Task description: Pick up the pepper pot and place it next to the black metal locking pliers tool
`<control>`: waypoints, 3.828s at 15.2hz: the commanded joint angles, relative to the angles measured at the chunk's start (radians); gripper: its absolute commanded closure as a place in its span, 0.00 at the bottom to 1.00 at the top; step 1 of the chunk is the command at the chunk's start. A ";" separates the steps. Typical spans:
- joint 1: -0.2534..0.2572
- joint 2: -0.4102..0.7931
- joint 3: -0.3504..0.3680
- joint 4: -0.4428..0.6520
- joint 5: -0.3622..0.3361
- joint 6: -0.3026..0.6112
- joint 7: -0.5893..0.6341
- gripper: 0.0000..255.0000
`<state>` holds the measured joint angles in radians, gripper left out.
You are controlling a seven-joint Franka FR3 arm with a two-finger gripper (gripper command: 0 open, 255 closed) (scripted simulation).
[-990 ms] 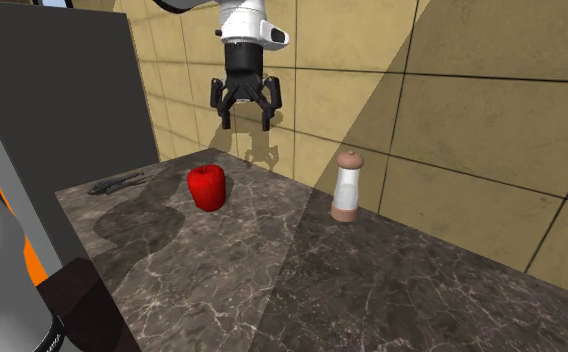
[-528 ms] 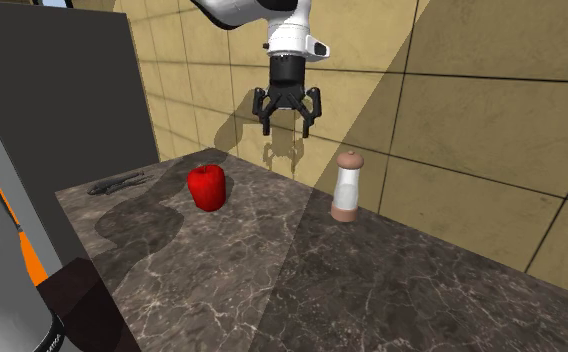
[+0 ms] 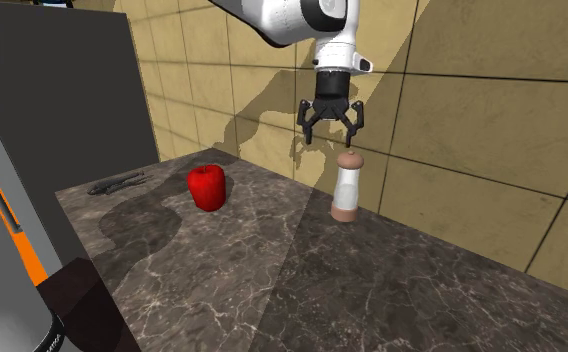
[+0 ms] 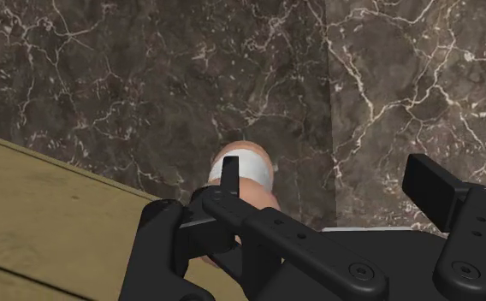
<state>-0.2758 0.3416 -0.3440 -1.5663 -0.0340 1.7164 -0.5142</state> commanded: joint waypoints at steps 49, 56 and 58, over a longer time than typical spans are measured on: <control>-0.110 0.104 0.046 -0.018 0.166 0.372 -0.072 0.00; -0.122 0.123 0.046 0.015 0.172 0.359 -0.082 1.00; -0.127 0.127 0.045 0.028 0.173 0.349 -0.088 1.00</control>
<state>-0.3961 0.4407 -0.2939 -1.5343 0.1396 1.9957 -0.6028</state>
